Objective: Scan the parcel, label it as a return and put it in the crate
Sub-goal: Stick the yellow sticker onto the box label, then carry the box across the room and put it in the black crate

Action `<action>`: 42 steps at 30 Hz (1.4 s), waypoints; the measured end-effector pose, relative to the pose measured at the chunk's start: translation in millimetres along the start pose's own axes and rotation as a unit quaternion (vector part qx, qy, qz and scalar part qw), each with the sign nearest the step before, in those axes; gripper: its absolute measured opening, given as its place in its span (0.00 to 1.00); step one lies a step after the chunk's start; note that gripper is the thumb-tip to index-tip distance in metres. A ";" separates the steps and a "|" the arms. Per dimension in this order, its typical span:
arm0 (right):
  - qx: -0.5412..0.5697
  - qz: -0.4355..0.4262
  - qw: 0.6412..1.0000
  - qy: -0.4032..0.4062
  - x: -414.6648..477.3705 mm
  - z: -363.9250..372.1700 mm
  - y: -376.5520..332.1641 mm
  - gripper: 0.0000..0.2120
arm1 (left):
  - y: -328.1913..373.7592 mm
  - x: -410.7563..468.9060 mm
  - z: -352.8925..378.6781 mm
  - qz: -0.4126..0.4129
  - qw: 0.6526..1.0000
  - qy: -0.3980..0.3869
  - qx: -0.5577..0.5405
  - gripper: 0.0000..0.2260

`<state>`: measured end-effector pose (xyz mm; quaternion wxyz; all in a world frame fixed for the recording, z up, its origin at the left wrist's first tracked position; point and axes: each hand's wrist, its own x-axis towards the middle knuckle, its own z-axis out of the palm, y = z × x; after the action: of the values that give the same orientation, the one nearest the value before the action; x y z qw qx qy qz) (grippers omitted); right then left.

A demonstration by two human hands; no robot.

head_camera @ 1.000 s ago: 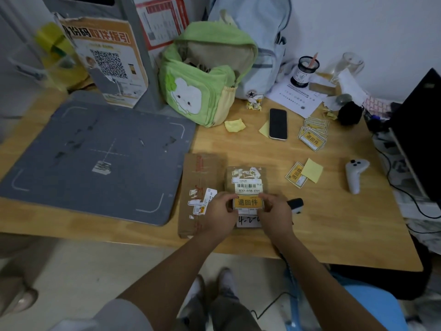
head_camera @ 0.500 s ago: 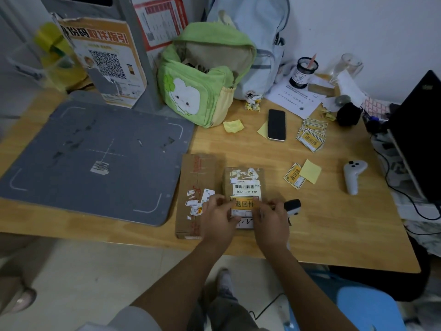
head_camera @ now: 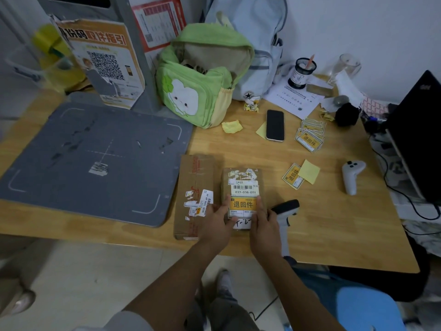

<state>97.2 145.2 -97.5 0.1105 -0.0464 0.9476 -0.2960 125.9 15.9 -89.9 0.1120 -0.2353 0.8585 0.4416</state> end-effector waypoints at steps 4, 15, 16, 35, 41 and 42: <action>0.003 -0.003 1.000 -0.004 -0.3 1.0 0.1 0.26 | 1.0 -2.9 0.9 0.010 1.000 0.017 0.012 0.26; 0.276 0.195 0.940 -0.054 22.2 -13.6 -6.7 0.23 | 9.9 -2.1 3.0 -0.011 0.997 0.064 -0.042 0.24; 0.292 0.213 0.931 -0.056 23.4 -17.7 -8.5 0.24 | 12.1 -1.6 1.1 -0.021 0.996 0.068 -0.061 0.24; 0.350 0.088 0.923 0.136 77.6 -186.4 -88.4 0.17 | 193.8 31.0 -88.9 0.209 0.964 0.106 -0.128 0.14; 0.373 0.077 0.889 0.254 54.5 -247.1 -101.7 0.18 | 258.2 11.7 -95.7 0.307 0.944 0.064 -0.105 0.14; 0.377 0.081 0.882 0.270 46.4 -256.2 -101.1 0.17 | 267.0 7.9 -95.8 0.320 0.941 0.053 -0.101 0.15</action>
<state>-6.3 196.3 156.9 -0.1171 0.1580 0.7578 -0.6221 -13.7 69.1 151.4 -0.1049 0.0184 0.8438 0.5259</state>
